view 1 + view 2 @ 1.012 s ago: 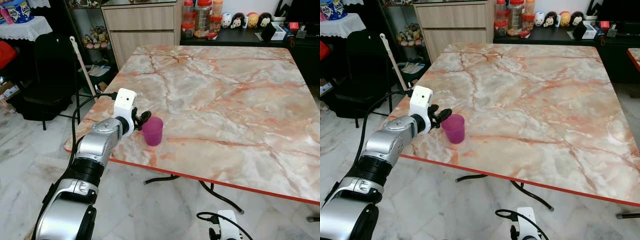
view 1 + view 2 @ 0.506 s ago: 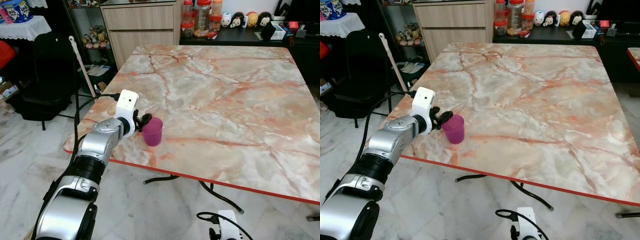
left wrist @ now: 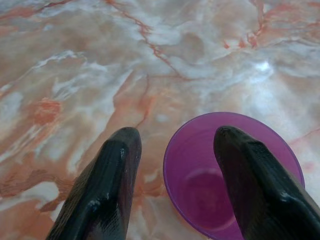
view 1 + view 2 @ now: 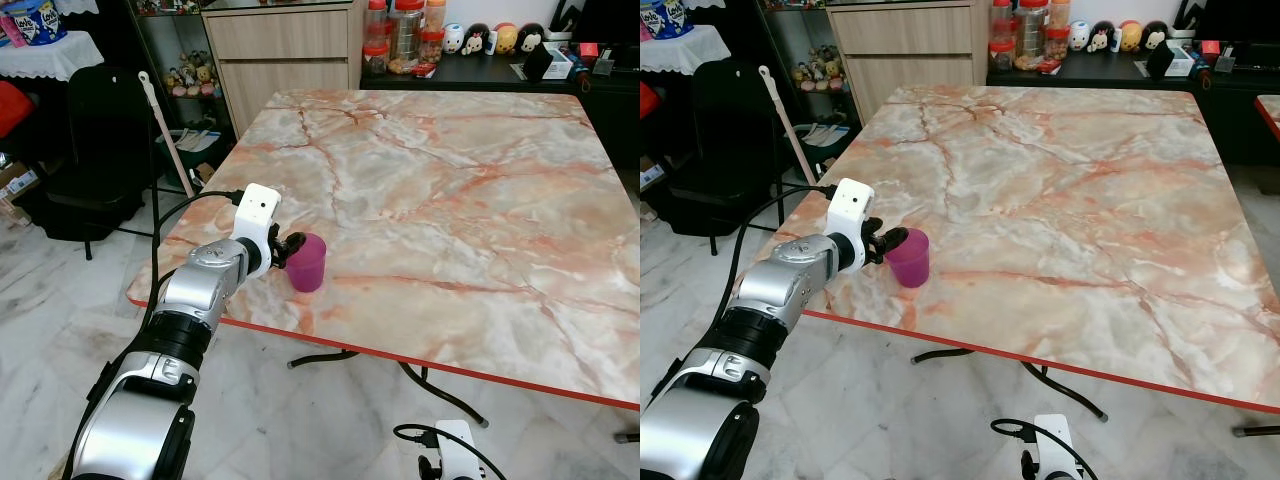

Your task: Setting the table

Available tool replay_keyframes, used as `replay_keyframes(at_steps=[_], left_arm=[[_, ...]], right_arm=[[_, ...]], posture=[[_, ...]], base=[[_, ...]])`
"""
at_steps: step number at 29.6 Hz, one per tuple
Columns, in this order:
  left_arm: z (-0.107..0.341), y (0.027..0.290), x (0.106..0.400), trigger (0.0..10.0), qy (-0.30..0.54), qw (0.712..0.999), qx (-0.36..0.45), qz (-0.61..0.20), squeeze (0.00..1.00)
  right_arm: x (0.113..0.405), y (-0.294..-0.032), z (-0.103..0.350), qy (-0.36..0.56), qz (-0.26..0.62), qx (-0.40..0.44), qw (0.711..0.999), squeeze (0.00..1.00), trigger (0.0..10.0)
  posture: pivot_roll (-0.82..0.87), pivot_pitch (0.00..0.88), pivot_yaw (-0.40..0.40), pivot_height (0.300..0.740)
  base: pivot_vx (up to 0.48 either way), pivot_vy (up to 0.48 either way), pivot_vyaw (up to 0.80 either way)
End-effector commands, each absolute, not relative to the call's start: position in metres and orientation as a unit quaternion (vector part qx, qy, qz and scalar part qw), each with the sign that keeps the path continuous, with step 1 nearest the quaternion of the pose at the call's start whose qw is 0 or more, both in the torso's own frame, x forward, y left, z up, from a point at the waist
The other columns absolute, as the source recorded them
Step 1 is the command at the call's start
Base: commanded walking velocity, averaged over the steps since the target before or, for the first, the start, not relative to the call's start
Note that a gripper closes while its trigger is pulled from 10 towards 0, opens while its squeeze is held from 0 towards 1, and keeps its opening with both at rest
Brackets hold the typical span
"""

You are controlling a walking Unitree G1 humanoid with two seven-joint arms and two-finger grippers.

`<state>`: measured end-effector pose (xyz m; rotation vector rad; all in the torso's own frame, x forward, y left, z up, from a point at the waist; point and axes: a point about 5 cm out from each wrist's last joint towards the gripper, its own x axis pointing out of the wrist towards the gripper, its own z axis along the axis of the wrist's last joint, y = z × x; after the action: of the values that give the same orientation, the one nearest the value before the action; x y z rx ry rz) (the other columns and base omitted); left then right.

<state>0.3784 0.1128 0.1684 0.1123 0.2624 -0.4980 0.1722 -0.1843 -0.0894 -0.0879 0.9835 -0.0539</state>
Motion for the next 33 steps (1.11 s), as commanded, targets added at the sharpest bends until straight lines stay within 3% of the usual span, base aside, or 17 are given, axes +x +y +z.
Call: replay_keyframes(at_steps=[1, 33], left_arm=[[0.169, 0.113, 0.379, 10.0, 0.136, 0.956, 0.068, -0.249, 0.00], [0.159, 0.111, 0.377, 10.0, 0.164, 0.950, 0.075, -0.255, 0.00]], right_arm=[[0.171, -0.182, -0.090, 0.474, -0.030, -0.036, 0.879, 0.00, 10.0], [0.170, -0.183, -0.091, 0.474, -0.031, -0.035, 0.879, 0.00, 10.0]], posture=[[0.03, 0.039, 0.107, 0.736], [0.02, 0.047, 0.109, 0.736]], base=[[0.000, 0.000, 0.00], [0.000, 0.000, 0.00]])
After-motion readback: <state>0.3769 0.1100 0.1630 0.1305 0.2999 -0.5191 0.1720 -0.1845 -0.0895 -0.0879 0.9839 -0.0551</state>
